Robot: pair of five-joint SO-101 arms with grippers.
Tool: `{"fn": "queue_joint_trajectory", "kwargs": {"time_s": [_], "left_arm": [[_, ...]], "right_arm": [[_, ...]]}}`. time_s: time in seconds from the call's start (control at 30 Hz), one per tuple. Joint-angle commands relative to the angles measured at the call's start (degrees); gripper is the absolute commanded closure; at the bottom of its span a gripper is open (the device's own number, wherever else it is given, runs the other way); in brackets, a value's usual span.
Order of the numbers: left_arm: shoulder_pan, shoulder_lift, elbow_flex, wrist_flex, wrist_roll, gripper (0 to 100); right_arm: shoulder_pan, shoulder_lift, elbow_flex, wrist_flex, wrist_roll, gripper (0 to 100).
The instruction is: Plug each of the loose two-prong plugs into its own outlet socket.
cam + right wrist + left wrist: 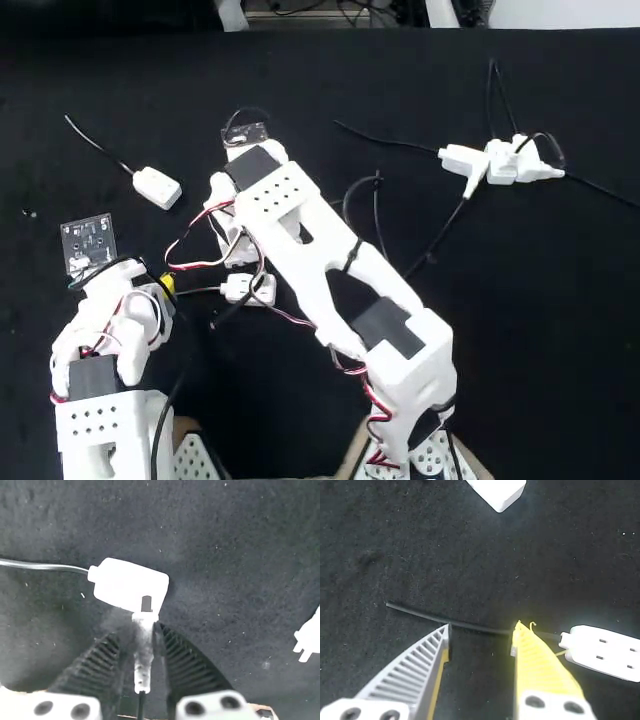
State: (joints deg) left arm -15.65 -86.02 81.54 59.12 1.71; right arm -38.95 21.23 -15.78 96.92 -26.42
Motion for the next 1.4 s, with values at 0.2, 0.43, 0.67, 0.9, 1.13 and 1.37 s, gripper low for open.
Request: {"fn": "queue_joint_trajectory", "kwargs": {"time_s": [0.2,0.43,0.67,0.9,1.13,1.37], "left_arm": [[-0.48,-0.62,-0.48,0.18,-0.53,79],[-0.48,-0.62,-0.48,0.18,-0.53,79],[-0.48,-0.62,-0.48,0.09,-0.53,79],[-0.48,-0.62,-0.48,0.09,-0.53,79],[-0.48,-0.62,-0.57,0.09,-0.53,79],[-0.48,-0.62,-0.66,0.09,-0.53,79]], "right_arm": [[-1.14,-0.31,0.66,-0.88,-1.85,98.6],[-2.73,-0.40,6.37,-4.66,-1.85,98.6],[-2.46,-0.40,6.55,-6.51,-3.16,98.6],[-0.88,-0.48,6.46,-6.24,-4.75,98.6],[2.46,-0.40,6.55,-3.43,-4.48,98.6],[1.93,-0.40,6.29,-3.43,-4.22,98.6]]}}
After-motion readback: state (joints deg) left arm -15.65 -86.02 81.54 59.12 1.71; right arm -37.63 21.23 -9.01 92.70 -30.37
